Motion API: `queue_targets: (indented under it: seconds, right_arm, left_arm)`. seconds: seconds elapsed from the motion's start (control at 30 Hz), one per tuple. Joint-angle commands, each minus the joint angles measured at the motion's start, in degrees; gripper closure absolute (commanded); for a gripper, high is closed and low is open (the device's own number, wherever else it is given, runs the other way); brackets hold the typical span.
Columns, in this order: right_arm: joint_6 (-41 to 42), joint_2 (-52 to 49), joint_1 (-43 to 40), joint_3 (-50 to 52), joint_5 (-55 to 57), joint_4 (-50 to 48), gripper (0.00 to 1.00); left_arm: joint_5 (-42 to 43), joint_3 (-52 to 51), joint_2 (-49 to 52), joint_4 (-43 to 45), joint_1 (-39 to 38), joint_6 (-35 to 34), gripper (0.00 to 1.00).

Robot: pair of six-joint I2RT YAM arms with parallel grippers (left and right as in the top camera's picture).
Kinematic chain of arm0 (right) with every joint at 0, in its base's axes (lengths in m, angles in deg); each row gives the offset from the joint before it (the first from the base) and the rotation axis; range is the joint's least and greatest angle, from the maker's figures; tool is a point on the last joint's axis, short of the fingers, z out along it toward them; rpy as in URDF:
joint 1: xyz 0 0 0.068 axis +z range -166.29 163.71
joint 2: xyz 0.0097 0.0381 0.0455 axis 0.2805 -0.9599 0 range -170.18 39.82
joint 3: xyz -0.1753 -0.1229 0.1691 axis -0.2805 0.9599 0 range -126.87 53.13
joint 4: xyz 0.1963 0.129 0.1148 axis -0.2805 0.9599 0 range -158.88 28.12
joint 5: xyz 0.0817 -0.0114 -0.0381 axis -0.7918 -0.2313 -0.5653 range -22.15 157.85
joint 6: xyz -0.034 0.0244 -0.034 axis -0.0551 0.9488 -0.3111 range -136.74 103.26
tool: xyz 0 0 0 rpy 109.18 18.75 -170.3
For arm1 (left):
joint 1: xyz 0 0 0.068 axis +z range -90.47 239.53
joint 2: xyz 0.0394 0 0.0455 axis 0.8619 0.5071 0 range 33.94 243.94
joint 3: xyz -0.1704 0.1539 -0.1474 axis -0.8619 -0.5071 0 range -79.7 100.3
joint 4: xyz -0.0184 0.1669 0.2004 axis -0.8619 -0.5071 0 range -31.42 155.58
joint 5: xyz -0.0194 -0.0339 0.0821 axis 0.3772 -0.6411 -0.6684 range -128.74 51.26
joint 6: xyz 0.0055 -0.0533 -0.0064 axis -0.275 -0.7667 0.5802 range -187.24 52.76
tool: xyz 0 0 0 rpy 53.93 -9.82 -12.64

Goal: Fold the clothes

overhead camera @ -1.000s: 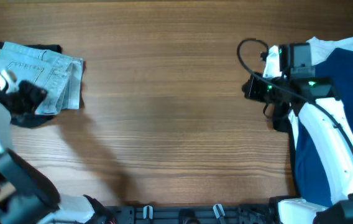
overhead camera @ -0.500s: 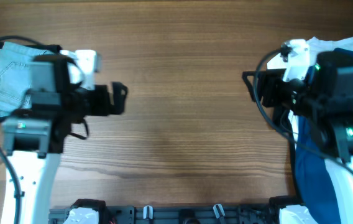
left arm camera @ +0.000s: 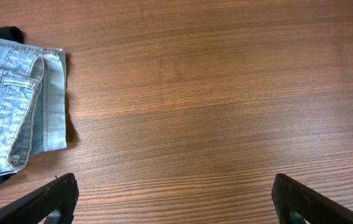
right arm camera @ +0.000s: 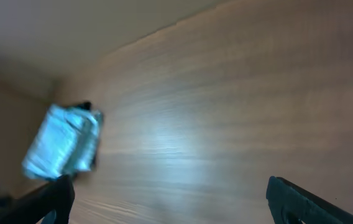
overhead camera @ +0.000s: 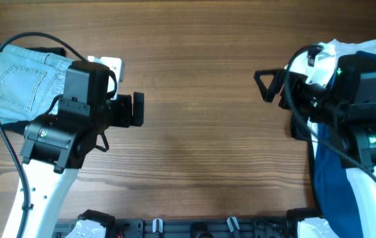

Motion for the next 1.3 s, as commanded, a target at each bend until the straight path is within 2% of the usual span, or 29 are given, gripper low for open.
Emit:
queue_targets:
  seconds: [0.0,0.17,0.27,0.4,0.53,0.7,0.8,1.1,1.27]
  right_arm:
    - [12.3,-1.4,0.2,-0.9,5.6,2.1,0.0]
    - [11.7,-1.0,0.0,-0.9,9.5,2.7,0.0]
    - [2.0,-0.3,0.1,-0.8,12.4,0.2,0.0]
    - [-10.1,3.6,1.0,3.5,13.0,-9.3,0.0]
    - [-17.4,11.6,1.2,15.1,13.0,-22.1,0.0]
    - [-17.3,24.5,1.2,32.9,13.2,-34.6,0.0]
    - [-17.1,32.2,1.2,41.8,13.2,-37.6,0.0]
    - [-17.2,58.5,1.2,54.4,14.1,-31.6,0.0]
    - [-16.9,62.3,1.2,57.0,14.3,-30.5,0.0]
  left_arm:
    - [-1.2,-0.3,0.5,0.3,-0.3,-0.6,0.0]
    - [-1.2,-0.3,0.5,0.3,-0.3,-0.6,0.0]
    - [-1.2,-0.3,0.5,0.3,-0.3,-0.6,0.0]
    - [-1.2,-0.3,0.5,0.3,-0.3,-0.6,0.0]
    - [-1.2,-0.3,0.5,0.3,-0.3,-0.6,0.0]
    - [-1.2,-0.3,0.5,0.3,-0.3,-0.6,0.0]
    - [-1.2,-0.3,0.5,0.3,-0.3,-0.6,0.0]
    - [-1.2,-0.3,0.5,0.3,-0.3,-0.6,0.0]
    - [-1.2,-0.3,0.5,0.3,-0.3,-0.6,0.0]
